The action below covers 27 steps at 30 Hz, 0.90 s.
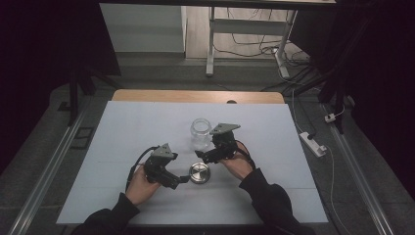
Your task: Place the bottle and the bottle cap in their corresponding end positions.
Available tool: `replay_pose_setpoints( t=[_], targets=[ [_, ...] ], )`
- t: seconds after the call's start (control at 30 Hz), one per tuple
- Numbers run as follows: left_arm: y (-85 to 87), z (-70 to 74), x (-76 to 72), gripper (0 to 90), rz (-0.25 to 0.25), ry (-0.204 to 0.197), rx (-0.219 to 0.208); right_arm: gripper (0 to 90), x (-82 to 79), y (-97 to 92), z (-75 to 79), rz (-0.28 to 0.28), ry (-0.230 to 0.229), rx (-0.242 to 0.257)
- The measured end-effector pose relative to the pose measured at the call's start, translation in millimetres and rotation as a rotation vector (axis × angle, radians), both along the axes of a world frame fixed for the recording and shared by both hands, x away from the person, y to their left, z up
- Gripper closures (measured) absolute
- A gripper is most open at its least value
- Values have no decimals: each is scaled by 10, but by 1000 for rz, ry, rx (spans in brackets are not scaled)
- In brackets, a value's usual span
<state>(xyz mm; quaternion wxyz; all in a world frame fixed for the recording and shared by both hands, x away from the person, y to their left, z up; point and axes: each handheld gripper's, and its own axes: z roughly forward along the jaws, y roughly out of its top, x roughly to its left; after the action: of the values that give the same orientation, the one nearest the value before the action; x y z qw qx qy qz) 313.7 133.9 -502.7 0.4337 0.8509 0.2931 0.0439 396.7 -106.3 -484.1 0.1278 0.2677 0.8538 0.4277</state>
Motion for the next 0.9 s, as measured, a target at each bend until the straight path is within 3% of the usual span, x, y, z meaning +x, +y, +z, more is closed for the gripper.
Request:
replay_pose_setpoints(
  t=[0.4, 0.9],
  targets=[
    [176, 44, -143, 2, 24, -15, -9, 0, -161, 45, 37, 28, -6, 1],
    [386, 74, -300, 5, 63, -30, -27, 0, -438, -218, 69, 34, -22, 26]
  ],
)
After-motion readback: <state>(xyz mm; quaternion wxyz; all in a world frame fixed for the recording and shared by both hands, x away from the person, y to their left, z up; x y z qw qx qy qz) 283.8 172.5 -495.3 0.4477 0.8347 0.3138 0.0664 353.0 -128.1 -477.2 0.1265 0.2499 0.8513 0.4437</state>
